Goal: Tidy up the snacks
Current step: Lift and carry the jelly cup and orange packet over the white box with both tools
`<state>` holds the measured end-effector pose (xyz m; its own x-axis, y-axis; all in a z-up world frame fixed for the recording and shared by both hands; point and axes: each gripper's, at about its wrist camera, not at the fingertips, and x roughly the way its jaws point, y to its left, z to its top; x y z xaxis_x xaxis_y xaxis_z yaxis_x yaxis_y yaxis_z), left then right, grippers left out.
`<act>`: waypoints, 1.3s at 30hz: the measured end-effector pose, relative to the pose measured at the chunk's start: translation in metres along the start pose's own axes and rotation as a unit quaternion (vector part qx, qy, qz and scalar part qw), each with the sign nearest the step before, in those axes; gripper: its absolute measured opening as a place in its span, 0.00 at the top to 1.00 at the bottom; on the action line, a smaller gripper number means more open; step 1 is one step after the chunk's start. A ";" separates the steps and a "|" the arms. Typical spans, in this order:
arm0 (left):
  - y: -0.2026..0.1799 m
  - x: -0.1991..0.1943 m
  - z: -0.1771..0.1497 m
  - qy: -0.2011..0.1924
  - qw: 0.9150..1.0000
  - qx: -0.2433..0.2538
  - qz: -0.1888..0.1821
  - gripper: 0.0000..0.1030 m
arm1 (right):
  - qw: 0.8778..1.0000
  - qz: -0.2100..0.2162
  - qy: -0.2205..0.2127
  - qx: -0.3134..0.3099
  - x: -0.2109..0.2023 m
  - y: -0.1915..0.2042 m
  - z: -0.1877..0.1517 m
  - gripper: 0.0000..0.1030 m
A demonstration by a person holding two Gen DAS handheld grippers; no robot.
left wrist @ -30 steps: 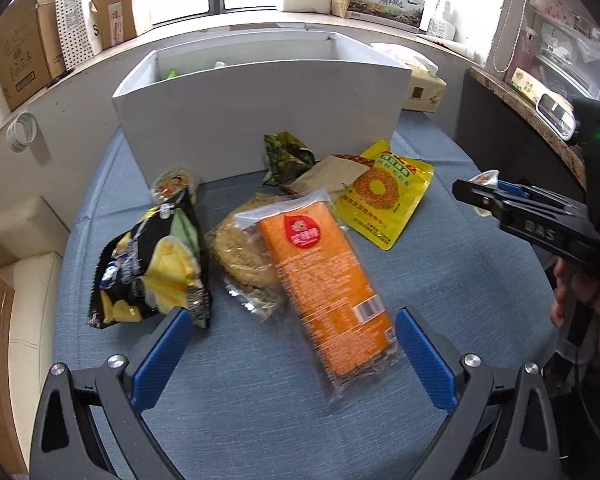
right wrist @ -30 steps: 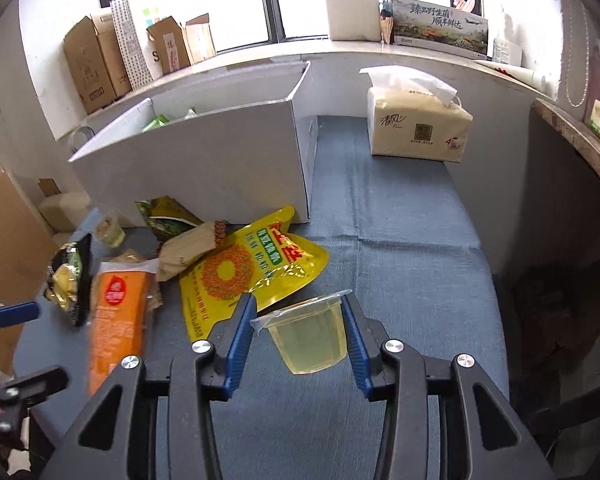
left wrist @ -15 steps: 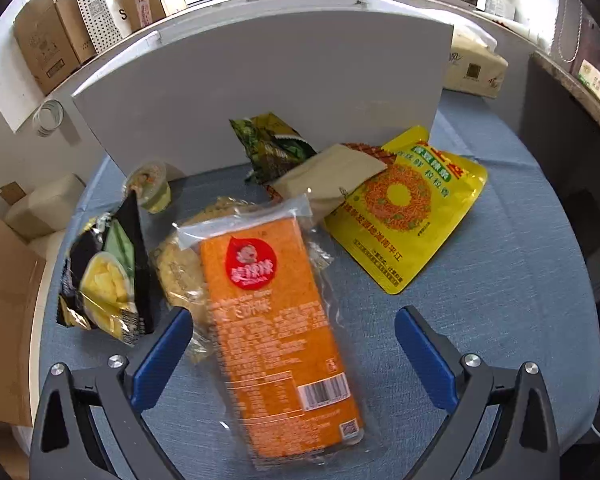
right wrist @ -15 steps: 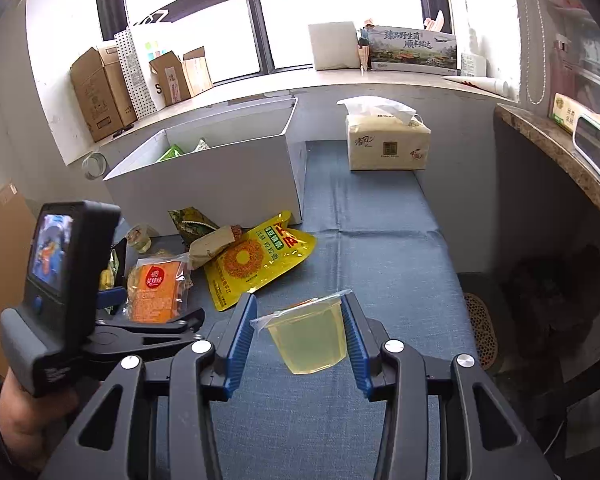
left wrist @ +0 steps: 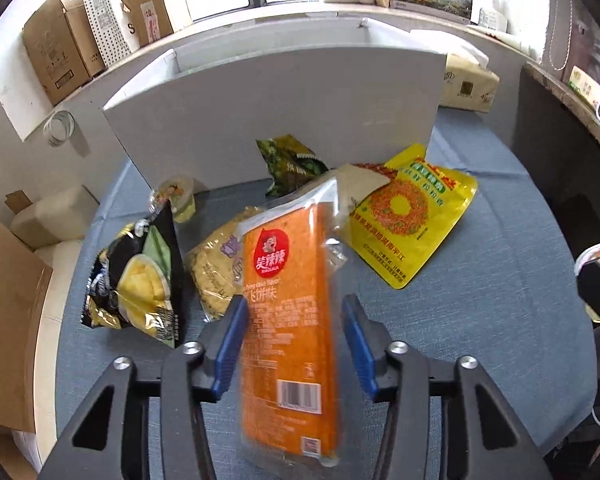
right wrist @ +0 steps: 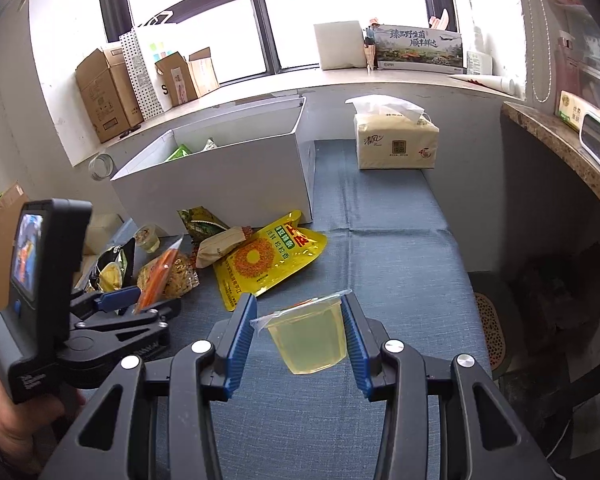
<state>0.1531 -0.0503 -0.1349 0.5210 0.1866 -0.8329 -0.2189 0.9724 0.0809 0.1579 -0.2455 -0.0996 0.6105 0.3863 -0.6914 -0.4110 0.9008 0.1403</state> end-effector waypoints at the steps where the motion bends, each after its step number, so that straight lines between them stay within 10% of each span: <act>1: 0.002 -0.005 0.003 -0.007 1.000 0.001 -0.005 0.67 | 1.000 0.000 0.000 0.000 0.000 0.000 0.000 0.54; 21: 0.044 -0.044 0.017 -0.055 0.997 -0.023 -0.049 0.95 | 1.000 0.003 0.003 -0.025 0.003 0.023 0.009 0.54; 39: 0.064 -0.078 0.038 -0.084 0.991 -0.018 -0.101 0.94 | 0.998 0.008 -0.017 -0.052 0.002 0.046 0.036 0.54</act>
<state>0.1299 0.0024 -0.0436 0.6862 0.0113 -0.7273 -0.1237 0.9871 -0.1013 0.1643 -0.1957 -0.0694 0.6254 0.4087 -0.6646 -0.4883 0.8694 0.0751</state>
